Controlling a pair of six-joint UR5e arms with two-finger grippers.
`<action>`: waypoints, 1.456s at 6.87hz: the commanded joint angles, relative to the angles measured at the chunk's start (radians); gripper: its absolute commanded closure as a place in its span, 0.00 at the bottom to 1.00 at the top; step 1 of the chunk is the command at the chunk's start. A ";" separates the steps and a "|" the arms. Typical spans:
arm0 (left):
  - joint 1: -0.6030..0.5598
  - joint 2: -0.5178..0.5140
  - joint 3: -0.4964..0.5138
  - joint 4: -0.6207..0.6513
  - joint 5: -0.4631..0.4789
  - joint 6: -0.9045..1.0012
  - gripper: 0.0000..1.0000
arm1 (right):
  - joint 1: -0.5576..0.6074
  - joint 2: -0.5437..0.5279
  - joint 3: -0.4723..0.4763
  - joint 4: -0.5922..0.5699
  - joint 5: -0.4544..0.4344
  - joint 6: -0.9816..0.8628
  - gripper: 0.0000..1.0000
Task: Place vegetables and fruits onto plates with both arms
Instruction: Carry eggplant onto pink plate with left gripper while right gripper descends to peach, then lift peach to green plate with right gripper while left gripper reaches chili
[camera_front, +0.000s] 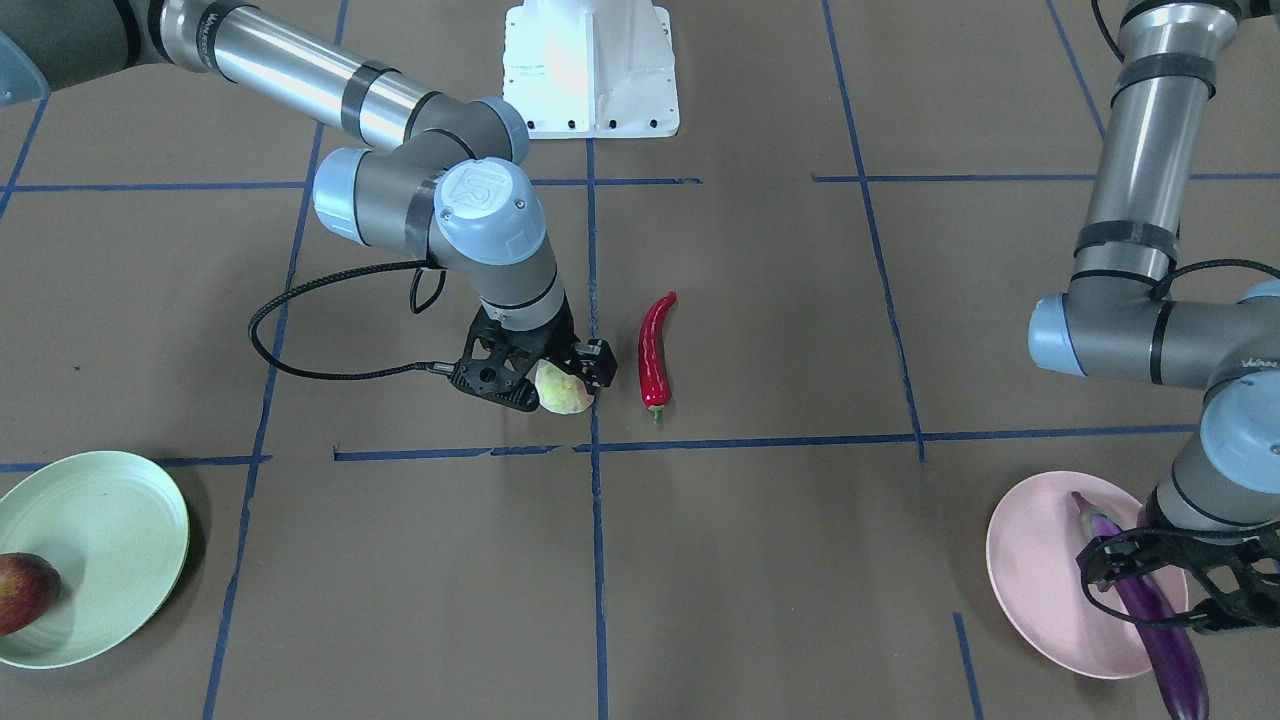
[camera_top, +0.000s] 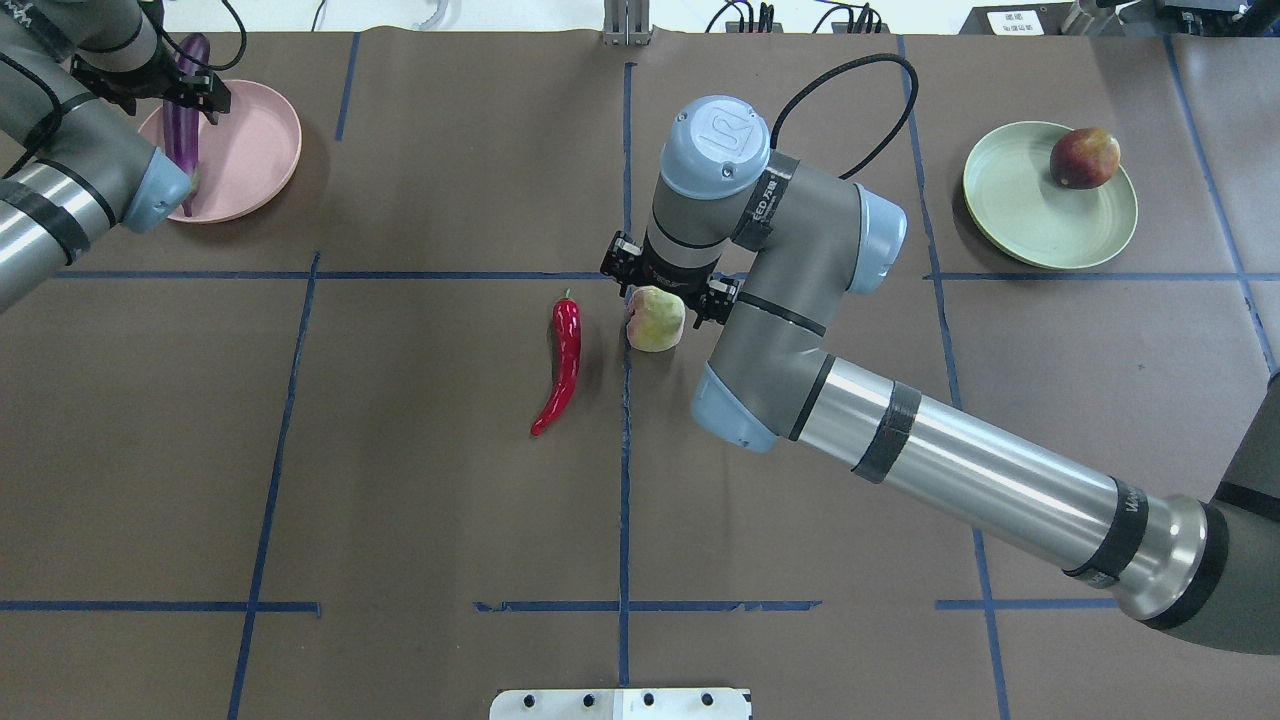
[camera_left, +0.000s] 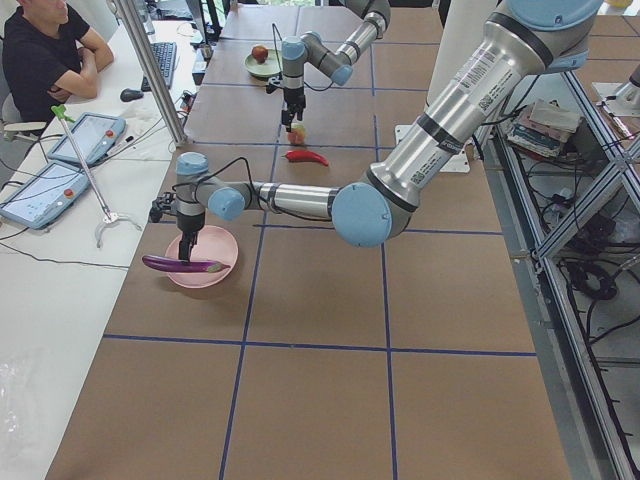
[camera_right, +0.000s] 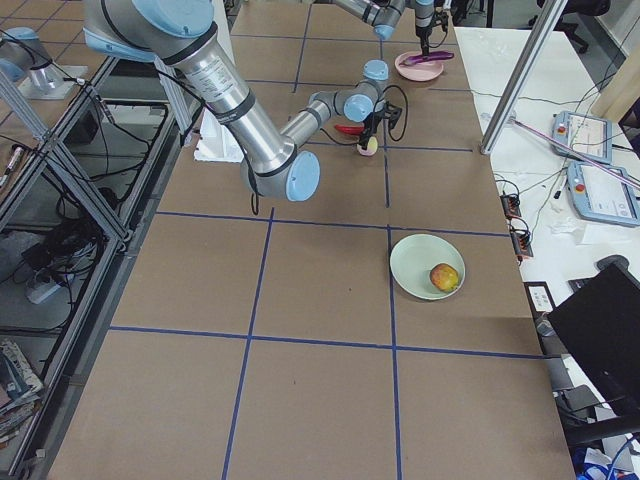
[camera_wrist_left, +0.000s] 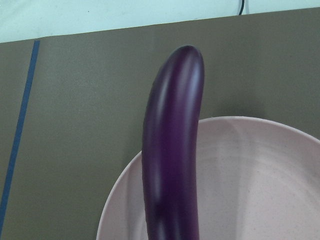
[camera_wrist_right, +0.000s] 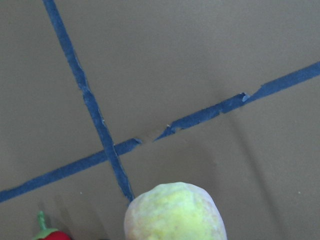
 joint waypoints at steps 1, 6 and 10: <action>-0.001 -0.005 -0.011 0.006 -0.001 -0.003 0.00 | -0.035 0.002 -0.014 0.000 -0.054 -0.011 0.00; 0.131 -0.012 -0.251 0.011 -0.160 -0.254 0.00 | 0.052 -0.030 0.050 -0.018 -0.039 -0.052 1.00; 0.342 -0.054 -0.526 0.208 -0.151 -0.293 0.00 | 0.317 -0.247 0.101 -0.015 0.011 -0.528 1.00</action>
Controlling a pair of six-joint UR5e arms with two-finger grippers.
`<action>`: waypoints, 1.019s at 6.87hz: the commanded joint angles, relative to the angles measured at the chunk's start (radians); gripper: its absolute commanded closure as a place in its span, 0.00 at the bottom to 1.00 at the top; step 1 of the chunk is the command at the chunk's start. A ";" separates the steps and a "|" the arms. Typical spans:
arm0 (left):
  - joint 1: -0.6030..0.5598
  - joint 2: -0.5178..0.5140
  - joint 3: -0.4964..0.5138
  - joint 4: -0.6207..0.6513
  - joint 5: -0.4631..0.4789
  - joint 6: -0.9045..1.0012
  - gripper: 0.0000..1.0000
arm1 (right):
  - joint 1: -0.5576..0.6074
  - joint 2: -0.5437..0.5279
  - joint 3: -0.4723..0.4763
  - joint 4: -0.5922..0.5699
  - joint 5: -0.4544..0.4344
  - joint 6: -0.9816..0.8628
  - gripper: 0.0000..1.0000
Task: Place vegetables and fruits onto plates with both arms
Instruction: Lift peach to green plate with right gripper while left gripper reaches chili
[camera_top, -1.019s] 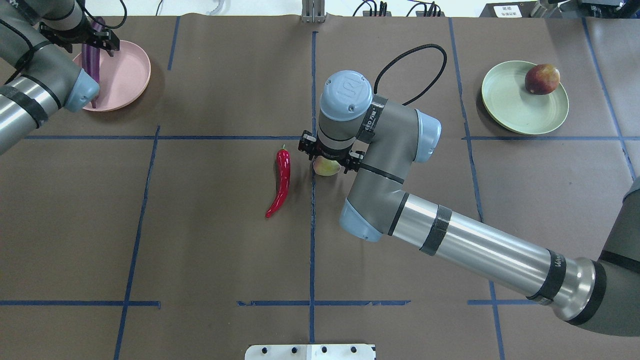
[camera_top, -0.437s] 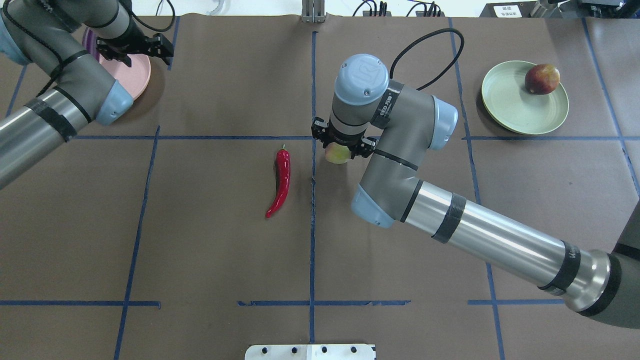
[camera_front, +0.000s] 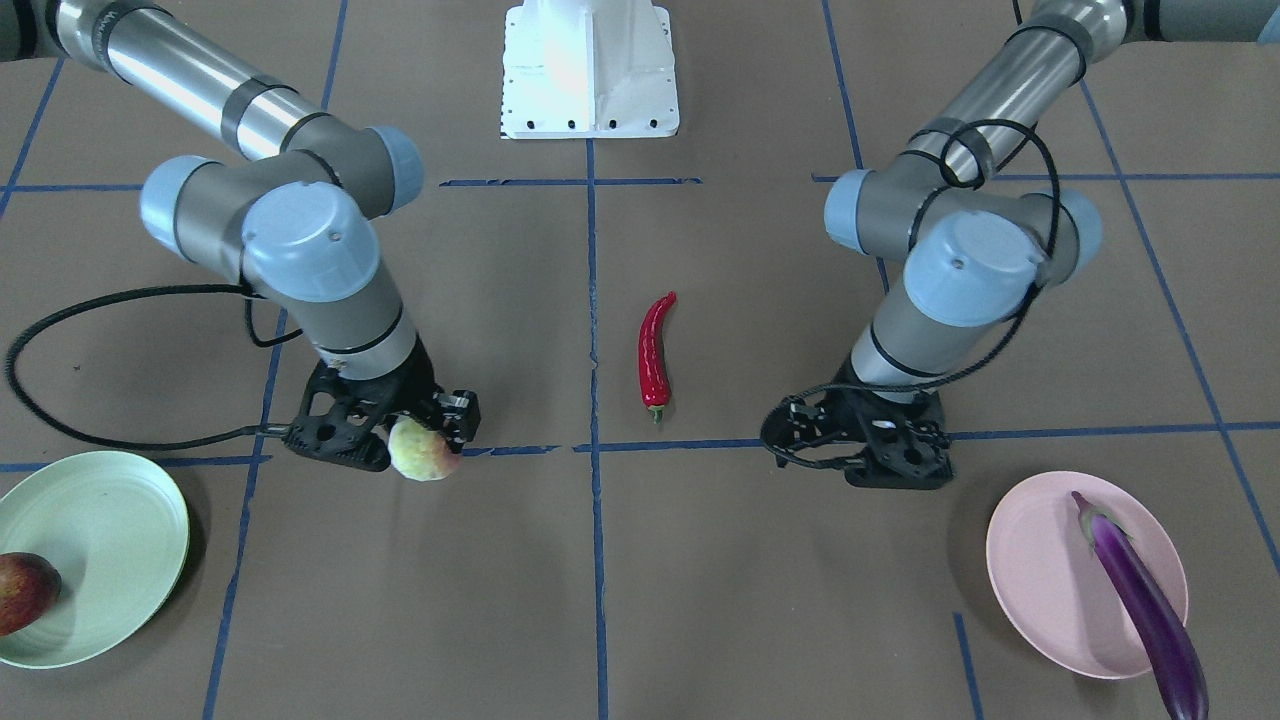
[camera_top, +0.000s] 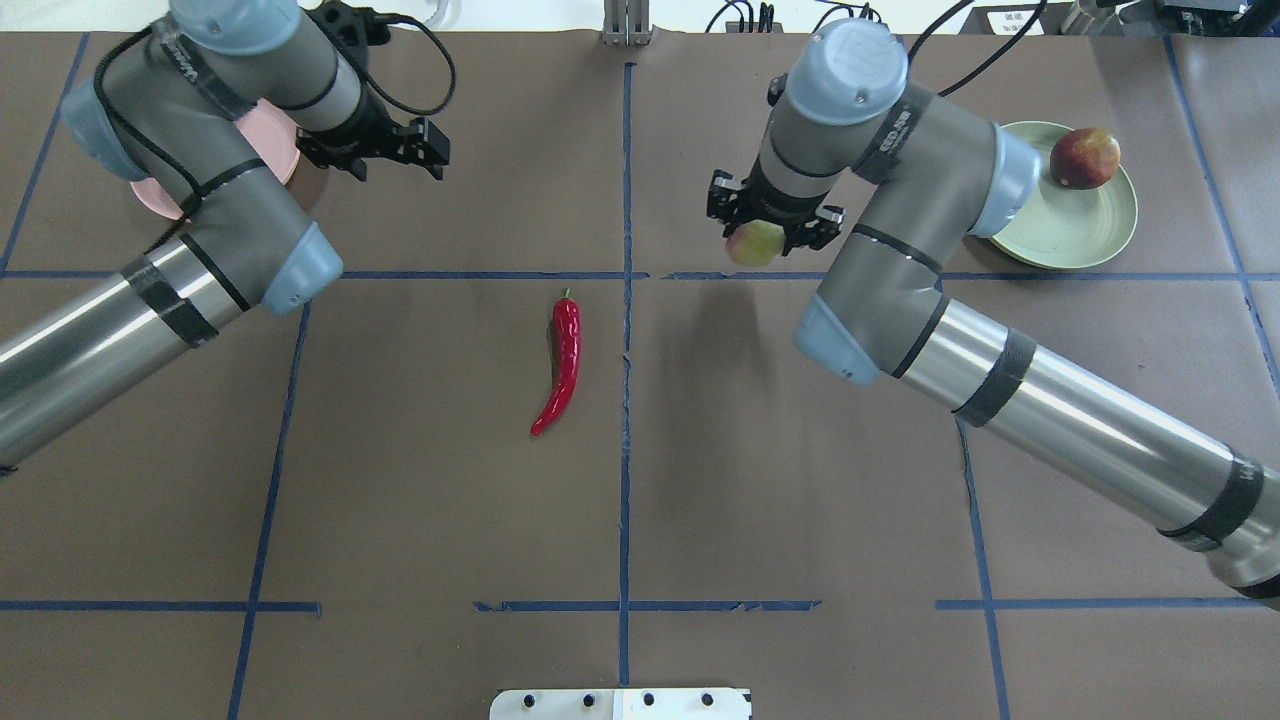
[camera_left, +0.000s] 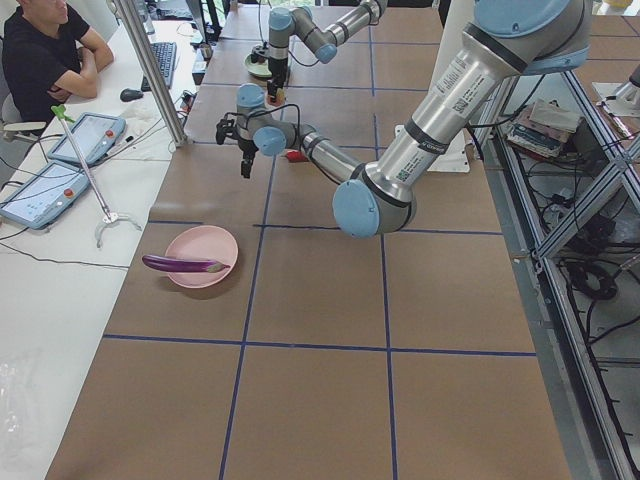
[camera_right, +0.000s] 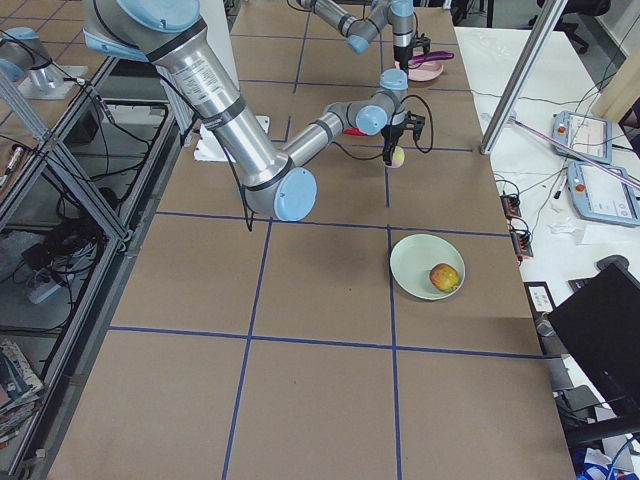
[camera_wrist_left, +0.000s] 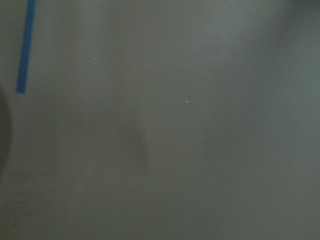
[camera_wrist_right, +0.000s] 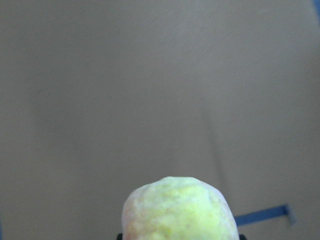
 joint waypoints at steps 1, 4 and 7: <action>0.084 -0.033 -0.058 0.075 0.005 0.007 0.00 | 0.149 -0.079 -0.091 0.011 -0.001 -0.328 1.00; 0.208 -0.079 -0.047 0.076 0.115 -0.002 0.00 | 0.241 -0.099 -0.231 0.012 -0.009 -0.502 1.00; 0.303 -0.079 -0.012 0.076 0.198 -0.004 0.02 | 0.258 -0.151 -0.222 0.015 -0.009 -0.571 0.00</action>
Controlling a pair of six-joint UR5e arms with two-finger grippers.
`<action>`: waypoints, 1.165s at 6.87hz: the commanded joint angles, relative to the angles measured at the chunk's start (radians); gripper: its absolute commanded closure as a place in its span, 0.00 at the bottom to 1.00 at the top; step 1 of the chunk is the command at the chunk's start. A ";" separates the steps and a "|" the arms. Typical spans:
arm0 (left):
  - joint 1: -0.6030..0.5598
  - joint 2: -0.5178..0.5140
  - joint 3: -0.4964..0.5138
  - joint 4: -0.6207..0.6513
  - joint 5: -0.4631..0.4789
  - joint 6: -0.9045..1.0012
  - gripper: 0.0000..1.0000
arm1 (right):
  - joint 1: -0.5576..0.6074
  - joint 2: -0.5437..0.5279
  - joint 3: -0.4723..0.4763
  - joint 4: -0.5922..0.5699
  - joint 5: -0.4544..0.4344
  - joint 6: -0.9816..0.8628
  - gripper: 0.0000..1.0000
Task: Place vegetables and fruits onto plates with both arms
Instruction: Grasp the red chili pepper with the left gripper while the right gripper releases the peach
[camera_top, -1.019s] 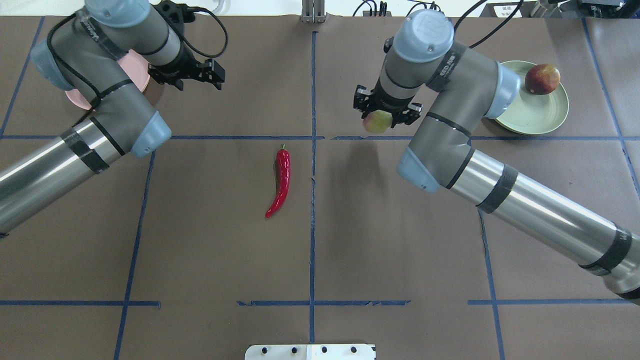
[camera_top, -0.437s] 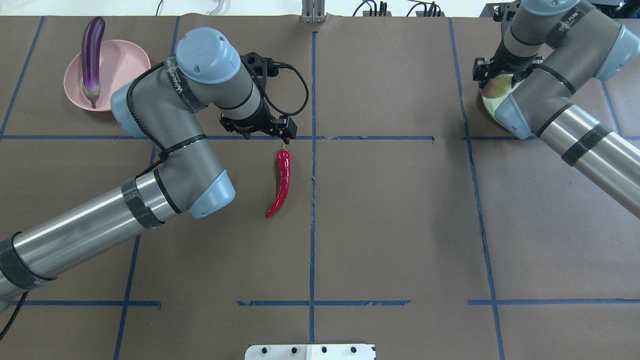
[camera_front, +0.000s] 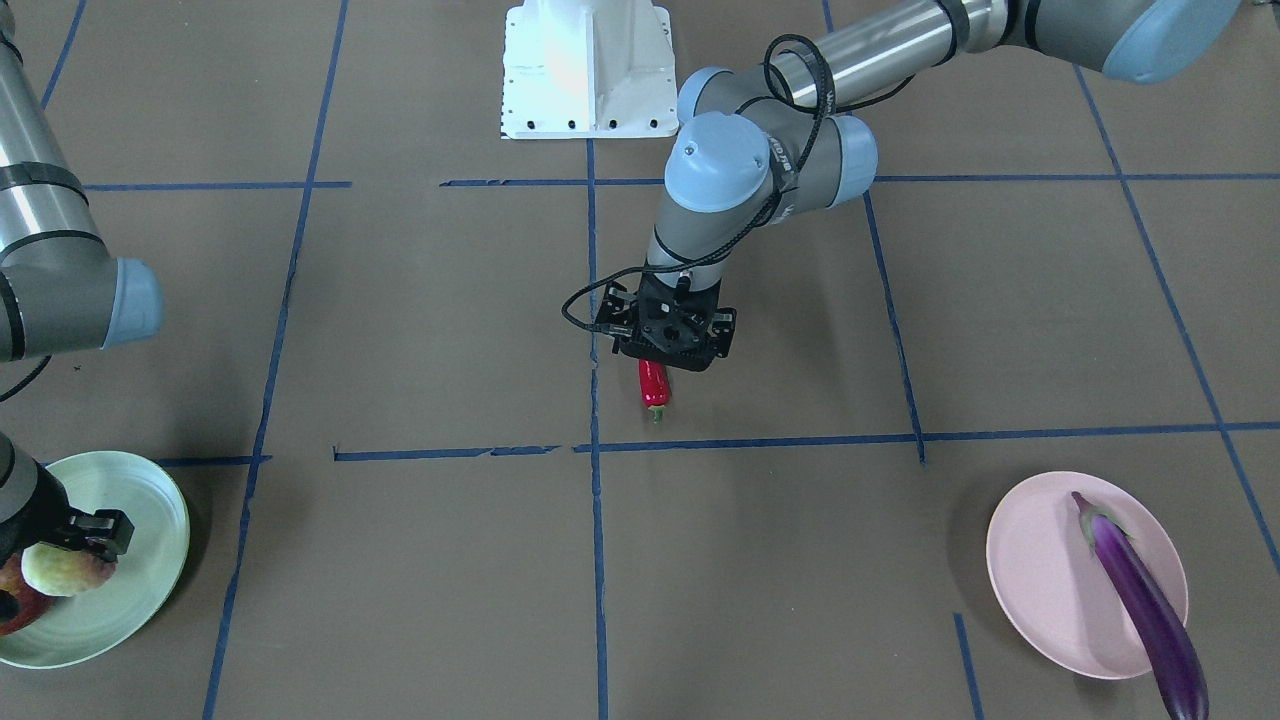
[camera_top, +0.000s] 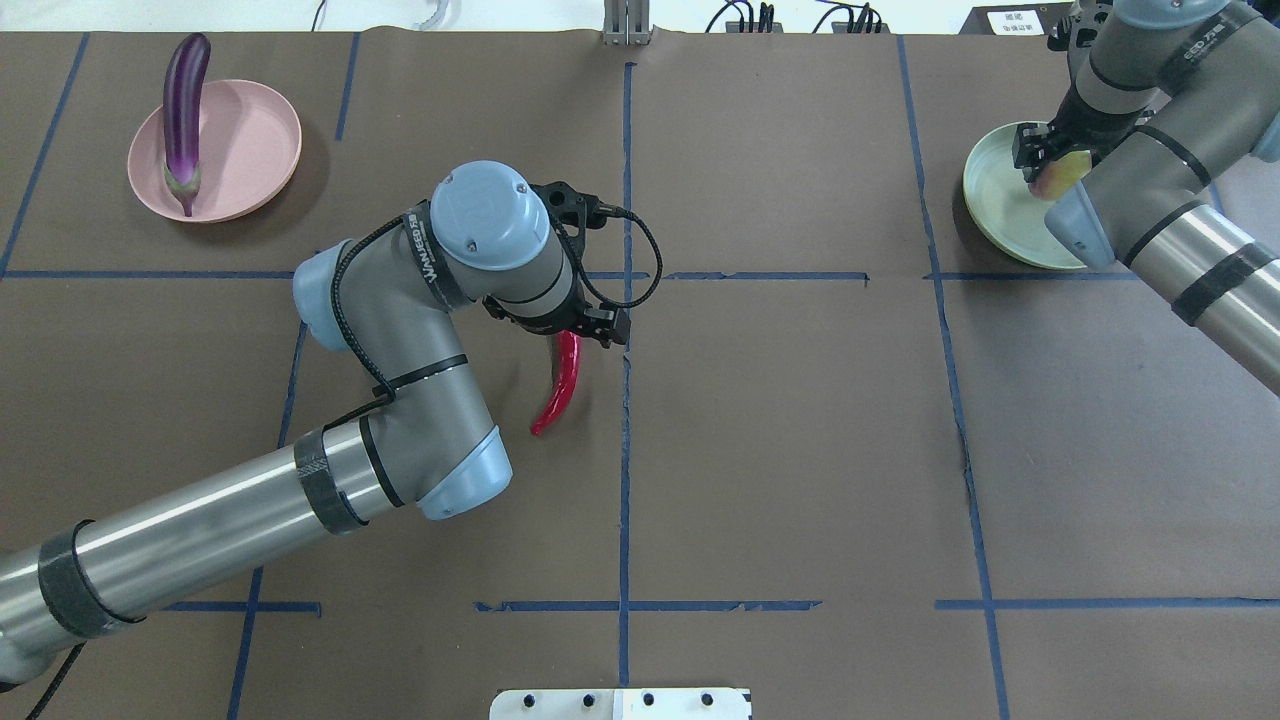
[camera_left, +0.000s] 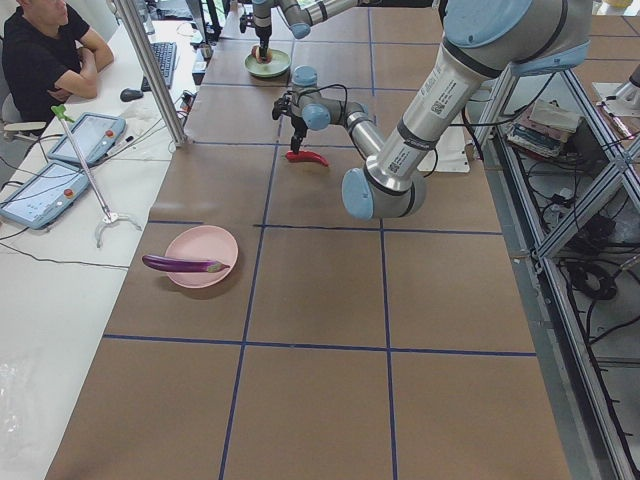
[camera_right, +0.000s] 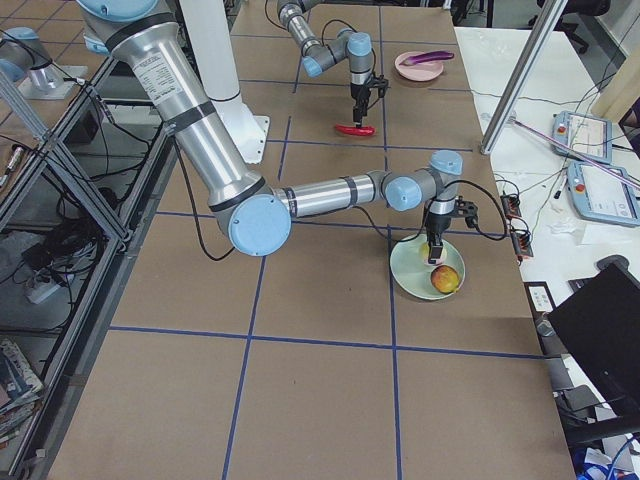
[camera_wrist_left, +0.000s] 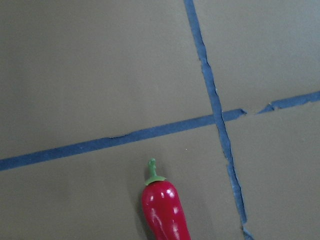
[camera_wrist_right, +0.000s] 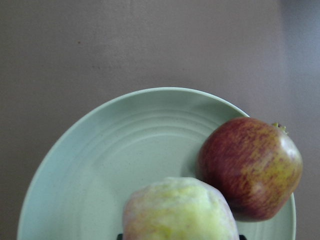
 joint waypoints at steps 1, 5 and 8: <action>0.042 -0.002 0.024 0.000 0.068 -0.001 0.03 | 0.007 -0.011 0.007 0.003 0.001 -0.012 0.00; 0.036 0.007 0.033 0.008 0.072 -0.004 1.00 | 0.010 -0.037 0.096 -0.011 0.020 0.005 0.00; -0.118 0.005 0.003 0.034 0.063 -0.131 1.00 | 0.065 -0.122 0.222 -0.008 0.246 0.014 0.00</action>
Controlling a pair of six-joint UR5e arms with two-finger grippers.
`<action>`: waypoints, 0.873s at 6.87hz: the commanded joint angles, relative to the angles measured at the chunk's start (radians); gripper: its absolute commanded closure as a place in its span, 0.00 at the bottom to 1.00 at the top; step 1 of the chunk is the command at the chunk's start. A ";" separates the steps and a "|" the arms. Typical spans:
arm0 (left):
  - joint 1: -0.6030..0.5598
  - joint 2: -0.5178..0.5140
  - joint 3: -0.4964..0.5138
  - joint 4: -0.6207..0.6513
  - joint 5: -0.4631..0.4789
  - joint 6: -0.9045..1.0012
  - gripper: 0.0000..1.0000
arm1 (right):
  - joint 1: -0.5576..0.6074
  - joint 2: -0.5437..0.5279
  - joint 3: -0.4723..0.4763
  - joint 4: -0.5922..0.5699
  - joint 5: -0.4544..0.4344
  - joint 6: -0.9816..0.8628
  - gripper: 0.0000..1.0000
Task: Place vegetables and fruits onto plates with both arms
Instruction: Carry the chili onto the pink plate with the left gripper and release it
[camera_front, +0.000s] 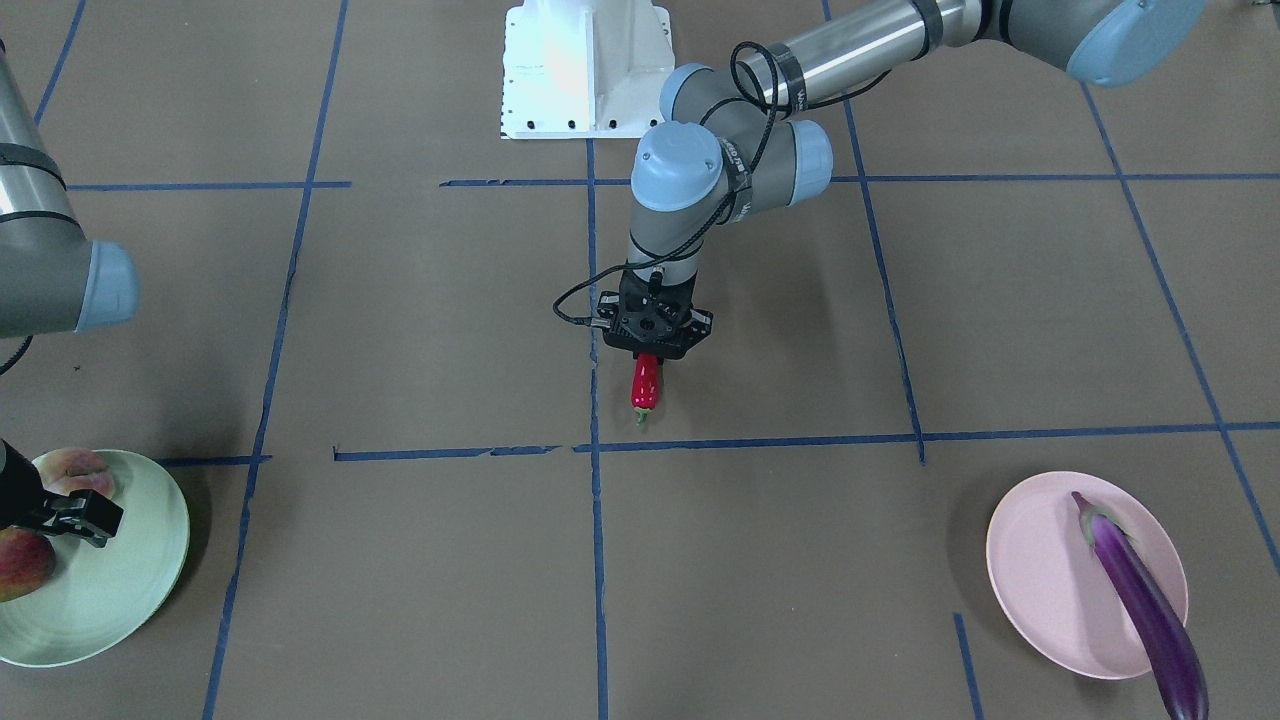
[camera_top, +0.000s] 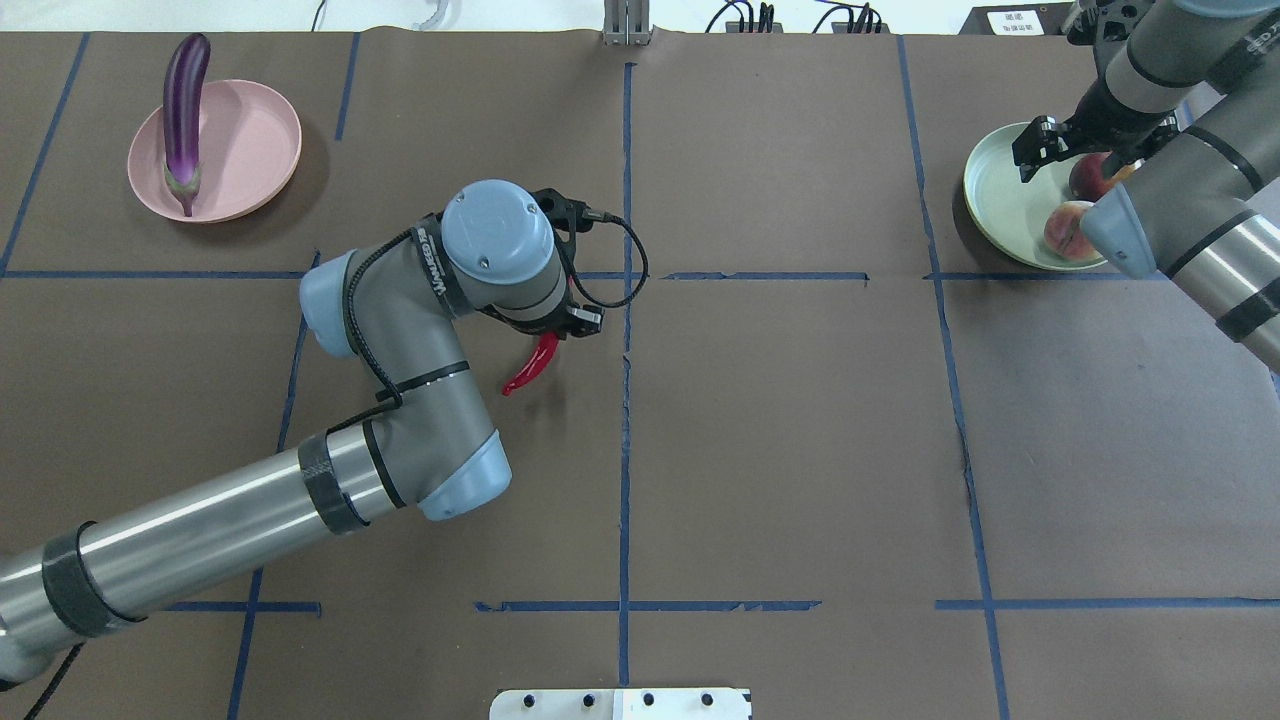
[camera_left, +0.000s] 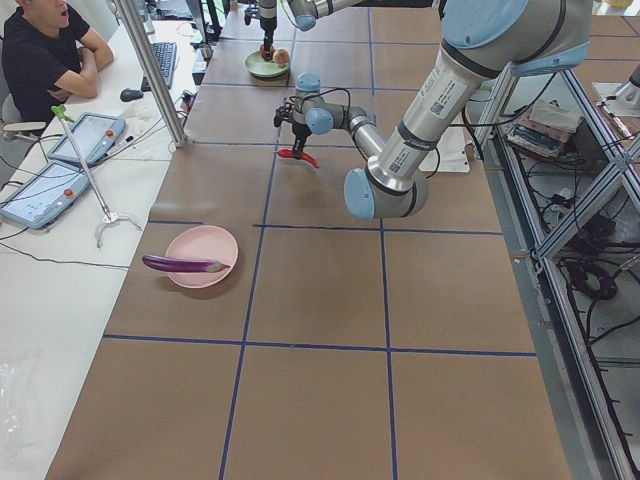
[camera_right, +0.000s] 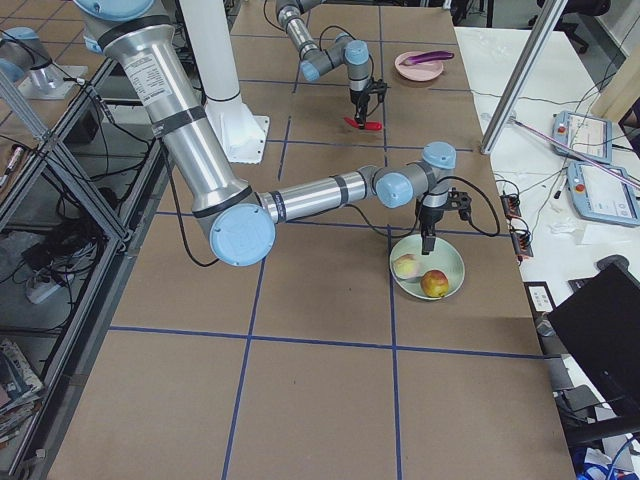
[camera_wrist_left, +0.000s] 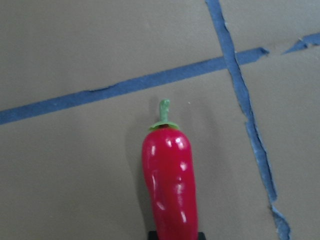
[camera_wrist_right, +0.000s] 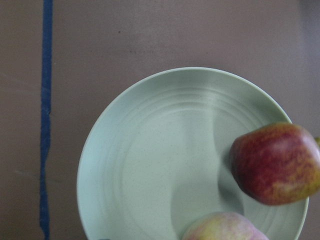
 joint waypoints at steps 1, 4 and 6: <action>-0.170 0.025 -0.009 0.003 -0.003 -0.069 1.00 | 0.050 -0.064 0.074 0.007 0.139 0.002 0.00; -0.381 0.057 0.194 -0.005 -0.008 0.069 1.00 | 0.056 -0.153 0.189 0.007 0.169 0.022 0.00; -0.472 0.054 0.426 -0.146 -0.040 0.203 1.00 | 0.055 -0.195 0.243 0.009 0.169 0.024 0.00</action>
